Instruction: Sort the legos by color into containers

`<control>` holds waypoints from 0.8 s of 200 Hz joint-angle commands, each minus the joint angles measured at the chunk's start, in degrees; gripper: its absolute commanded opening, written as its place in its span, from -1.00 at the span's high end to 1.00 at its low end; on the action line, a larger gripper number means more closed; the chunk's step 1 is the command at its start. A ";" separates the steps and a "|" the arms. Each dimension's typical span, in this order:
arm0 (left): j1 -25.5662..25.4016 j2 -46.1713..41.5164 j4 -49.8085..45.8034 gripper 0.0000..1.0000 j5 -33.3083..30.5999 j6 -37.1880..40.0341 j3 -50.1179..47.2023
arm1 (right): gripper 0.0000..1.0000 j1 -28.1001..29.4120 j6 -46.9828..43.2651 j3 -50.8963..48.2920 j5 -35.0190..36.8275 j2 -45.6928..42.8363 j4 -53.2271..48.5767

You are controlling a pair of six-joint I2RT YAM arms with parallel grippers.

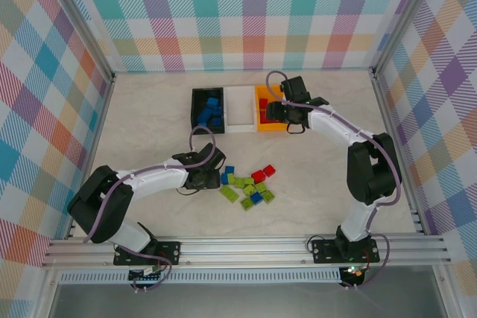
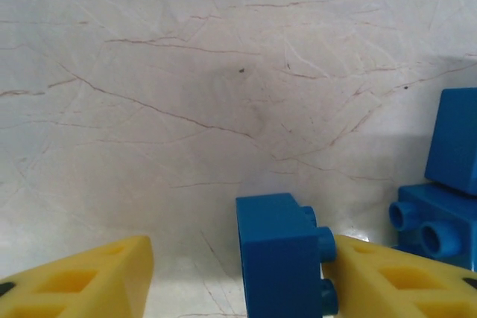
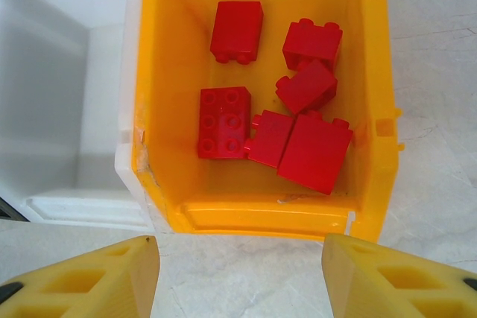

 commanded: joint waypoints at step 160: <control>10.34 6.88 -8.49 0.66 -15.18 8.69 34.62 | -0.19 0.38 1.27 -6.57 -2.38 -6.00 3.11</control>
